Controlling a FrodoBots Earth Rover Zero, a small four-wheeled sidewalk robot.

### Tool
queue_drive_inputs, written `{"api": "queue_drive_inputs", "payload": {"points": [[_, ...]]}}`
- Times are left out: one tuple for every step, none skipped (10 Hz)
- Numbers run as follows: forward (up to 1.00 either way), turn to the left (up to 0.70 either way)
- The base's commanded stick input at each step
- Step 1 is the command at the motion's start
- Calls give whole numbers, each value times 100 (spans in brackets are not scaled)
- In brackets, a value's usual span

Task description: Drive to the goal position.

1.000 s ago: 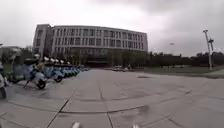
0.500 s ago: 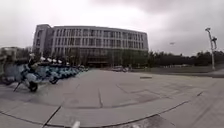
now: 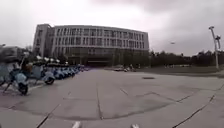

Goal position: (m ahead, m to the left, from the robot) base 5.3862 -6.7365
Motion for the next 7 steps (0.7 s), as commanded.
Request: {"api": "queue_drive_inputs", "payload": {"points": [[70,0],[70,0],[70,0],[70,0],[70,0],[70,0],[70,0]]}}
